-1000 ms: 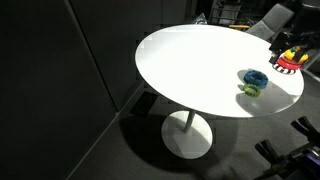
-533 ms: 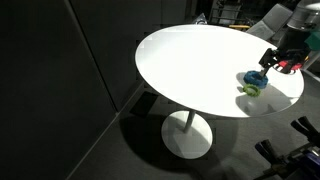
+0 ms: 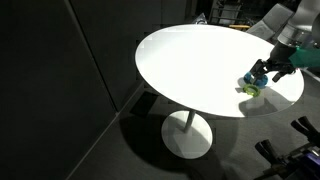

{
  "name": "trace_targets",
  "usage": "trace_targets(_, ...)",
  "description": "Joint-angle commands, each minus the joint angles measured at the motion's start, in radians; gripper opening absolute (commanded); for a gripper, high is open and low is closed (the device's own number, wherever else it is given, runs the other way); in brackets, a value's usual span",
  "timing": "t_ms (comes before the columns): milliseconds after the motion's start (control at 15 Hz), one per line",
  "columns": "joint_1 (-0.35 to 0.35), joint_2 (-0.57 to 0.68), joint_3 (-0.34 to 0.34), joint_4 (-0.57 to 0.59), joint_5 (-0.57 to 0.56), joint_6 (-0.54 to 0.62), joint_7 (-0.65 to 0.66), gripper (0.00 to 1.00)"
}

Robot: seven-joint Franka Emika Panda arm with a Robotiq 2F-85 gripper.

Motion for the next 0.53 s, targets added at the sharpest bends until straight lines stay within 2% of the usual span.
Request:
trace_targets(0, 0.039, 0.043, -0.036, 0.000, -0.025, 0.071, 0.032, 1.00)
trace_targets(467, 0.085, 0.112, -0.071, 0.027, -0.005, 0.129, 0.011, 1.00)
